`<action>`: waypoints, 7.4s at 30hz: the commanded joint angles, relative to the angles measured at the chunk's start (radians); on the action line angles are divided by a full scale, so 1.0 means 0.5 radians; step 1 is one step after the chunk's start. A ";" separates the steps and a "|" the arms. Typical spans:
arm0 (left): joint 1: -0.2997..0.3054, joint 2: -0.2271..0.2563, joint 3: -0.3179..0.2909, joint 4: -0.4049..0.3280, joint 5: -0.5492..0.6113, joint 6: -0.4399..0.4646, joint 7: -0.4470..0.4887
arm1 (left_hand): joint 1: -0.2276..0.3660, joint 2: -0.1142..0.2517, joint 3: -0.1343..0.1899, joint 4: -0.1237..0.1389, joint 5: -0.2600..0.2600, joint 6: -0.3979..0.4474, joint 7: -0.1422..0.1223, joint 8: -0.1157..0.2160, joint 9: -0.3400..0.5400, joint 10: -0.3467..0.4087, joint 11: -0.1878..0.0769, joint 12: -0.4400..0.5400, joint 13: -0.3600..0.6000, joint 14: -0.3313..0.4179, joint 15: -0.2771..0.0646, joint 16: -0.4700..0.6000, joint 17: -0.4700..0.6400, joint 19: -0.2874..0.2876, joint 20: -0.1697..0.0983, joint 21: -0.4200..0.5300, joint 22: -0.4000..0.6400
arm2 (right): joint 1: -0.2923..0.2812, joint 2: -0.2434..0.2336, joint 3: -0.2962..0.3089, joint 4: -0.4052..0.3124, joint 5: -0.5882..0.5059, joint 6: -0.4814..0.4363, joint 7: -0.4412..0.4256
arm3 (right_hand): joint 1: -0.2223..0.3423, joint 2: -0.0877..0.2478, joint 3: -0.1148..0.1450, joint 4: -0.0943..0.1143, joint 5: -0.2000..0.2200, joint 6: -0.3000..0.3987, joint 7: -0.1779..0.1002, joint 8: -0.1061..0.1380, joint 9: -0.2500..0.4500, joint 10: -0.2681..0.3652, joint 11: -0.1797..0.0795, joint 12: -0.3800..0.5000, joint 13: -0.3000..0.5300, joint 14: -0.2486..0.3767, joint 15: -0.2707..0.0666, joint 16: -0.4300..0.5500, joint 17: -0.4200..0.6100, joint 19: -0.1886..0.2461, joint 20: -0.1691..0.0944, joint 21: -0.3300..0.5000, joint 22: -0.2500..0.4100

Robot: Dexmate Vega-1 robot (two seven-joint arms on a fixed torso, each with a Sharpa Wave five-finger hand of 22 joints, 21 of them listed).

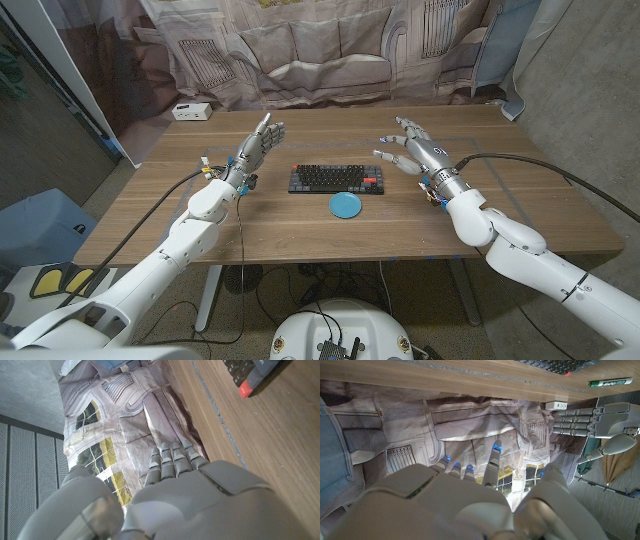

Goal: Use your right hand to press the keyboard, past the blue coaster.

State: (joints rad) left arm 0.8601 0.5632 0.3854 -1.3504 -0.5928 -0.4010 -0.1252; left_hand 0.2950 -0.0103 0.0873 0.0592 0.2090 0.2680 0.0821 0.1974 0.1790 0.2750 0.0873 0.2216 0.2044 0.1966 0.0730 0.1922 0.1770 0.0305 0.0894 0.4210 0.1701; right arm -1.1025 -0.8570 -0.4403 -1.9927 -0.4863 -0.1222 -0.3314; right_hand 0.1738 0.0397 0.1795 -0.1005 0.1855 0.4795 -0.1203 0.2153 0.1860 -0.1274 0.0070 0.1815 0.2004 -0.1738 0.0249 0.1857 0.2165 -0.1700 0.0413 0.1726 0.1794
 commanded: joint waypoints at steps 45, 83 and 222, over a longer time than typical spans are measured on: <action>0.015 0.030 -0.003 -0.086 -0.013 0.086 0.030 | 0.010 0.016 -0.010 -0.016 -0.006 0.042 -0.009 -0.003 0.007 -0.001 -0.010 -0.002 0.003 -0.008 -0.007 0.000 0.007 0.018 0.011 -0.049 0.008 | 0.219 -0.019 -0.301 -0.089 -0.104 -0.441 0.435 | 0.070 0.080 0.070 -0.049 -0.007 0.056 -0.029 -0.026 0.008 -0.021 0.008 0.036 0.001 -0.315 0.026 0.036 -0.006 -0.204 0.020 0.018 0.003; 0.081 0.055 -0.037 -0.130 -0.007 0.058 0.078 | 0.023 0.047 -0.002 -0.026 -0.009 0.098 0.019 0.004 0.005 0.012 -0.022 -0.001 0.000 -0.008 -0.011 0.000 0.007 0.036 0.001 -0.095 0.009 | 0.442 0.019 -0.521 -0.096 -0.157 -0.711 0.777 | 0.040 0.104 0.084 -0.038 -0.016 -0.108 -0.028 -0.057 0.011 -0.206 0.006 0.017 0.008 -0.468 0.027 0.022 0.004 -0.399 0.025 0.026 0.007; -0.053 -0.038 0.000 0.059 -0.044 0.037 -0.016 | 0.028 0.072 -0.011 -0.052 -0.017 0.115 0.023 -0.010 0.006 0.021 -0.018 -0.006 -0.004 -0.003 -0.009 -0.003 0.006 0.081 -0.013 -0.207 0.012 | 0.557 0.113 -0.708 0.154 -0.209 -0.826 0.751 | 0.014 0.111 0.121 -0.053 -0.011 0.455 -0.086 0.061 0.006 0.061 -0.077 0.096 -0.006 -0.286 0.030 0.104 -0.003 -0.333 0.043 0.077 0.005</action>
State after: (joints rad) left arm 0.8512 0.5645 0.3842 -1.3587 -0.6075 -0.3526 -0.1113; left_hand 0.3069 0.0120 0.0832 0.0387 0.2035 0.3179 0.0929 0.1973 0.1789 0.2804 0.0821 0.2225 0.2003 0.1929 0.0712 0.1923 0.1771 0.0628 0.0821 0.3213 0.1747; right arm -0.8117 -0.7939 -0.8112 -1.9140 -0.6064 -0.5584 0.0787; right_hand 0.1807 0.0910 0.2316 -0.1288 0.1773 0.6807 -0.1863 0.2408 0.1828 -0.1016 -0.0321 0.2235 0.1953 -0.1697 0.0359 0.2332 0.2138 -0.1715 0.0609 0.2081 0.1790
